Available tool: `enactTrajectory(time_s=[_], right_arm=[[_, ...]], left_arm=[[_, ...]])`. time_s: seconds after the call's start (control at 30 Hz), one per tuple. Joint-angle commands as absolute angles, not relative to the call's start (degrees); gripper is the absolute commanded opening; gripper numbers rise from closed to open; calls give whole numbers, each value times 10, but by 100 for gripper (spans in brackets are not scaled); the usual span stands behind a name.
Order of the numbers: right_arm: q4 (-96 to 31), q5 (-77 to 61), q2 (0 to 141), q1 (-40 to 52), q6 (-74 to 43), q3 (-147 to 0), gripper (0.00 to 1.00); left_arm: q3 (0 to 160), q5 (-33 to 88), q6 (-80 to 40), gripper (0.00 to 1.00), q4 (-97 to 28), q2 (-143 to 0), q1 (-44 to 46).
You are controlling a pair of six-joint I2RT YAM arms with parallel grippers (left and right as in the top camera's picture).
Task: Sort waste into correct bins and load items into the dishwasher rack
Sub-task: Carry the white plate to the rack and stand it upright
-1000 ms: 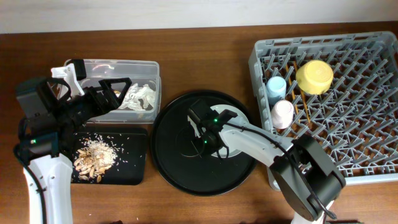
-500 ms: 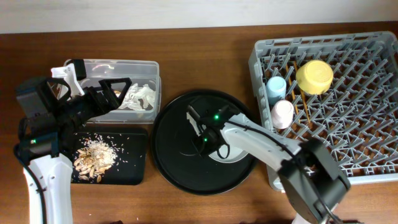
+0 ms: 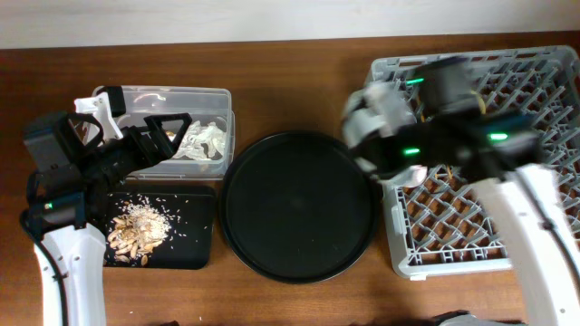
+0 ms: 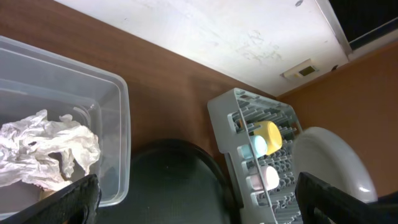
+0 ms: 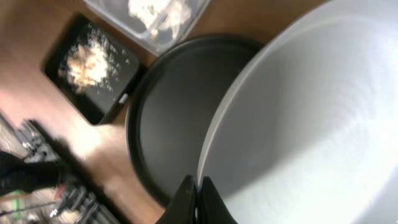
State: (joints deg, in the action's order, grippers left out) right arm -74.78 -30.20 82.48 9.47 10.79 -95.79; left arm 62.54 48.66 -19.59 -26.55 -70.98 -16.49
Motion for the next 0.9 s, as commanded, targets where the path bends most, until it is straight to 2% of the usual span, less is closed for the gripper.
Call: enactTrajectory(time_s=[0.0, 0.07, 0.2, 0.37, 0.6, 0.63, 0.67, 0.7, 0.73, 0.77, 0.83, 0.87], right_arm=[[-792, -493, 845, -68, 250, -960, 4], [-818, -554, 874, -151, 310, -960, 4], [-822, -628, 952, -246, 340, -960, 4], [-825, -689, 1056, -291, 362, -960, 4], [-828, -683, 1126, -309, 371, -960, 4], [-827, -681, 1126, -310, 371, -960, 11], [-827, -678, 1126, -313, 371, -960, 24], [-827, -673, 1126, -316, 371, -960, 43], [-827, -668, 1126, -320, 371, -960, 53], [-825, -666, 1126, -327, 371, -960, 60], [-825, -668, 1126, -344, 370, -960, 80], [-825, -670, 1126, -350, 370, -960, 85]], left_arm=[[635, 495, -201, 99, -265, -704, -167], [635, 495, -201, 99, -265, -704, -167], [635, 495, -201, 99, -265, -704, -167], [635, 495, -201, 99, -265, -704, -167], [635, 495, -201, 99, -265, -704, -167], [635, 495, -201, 99, -265, -704, -167], [635, 495, -201, 99, -265, -704, -167], [635, 495, -201, 99, -265, -704, -167], [635, 495, -201, 99, -265, -704, -167], [635, 495, -201, 99, -265, -704, -167], [635, 495, -201, 99, -265, -704, -167], [635, 495, -201, 99, -265, -704, -167]])
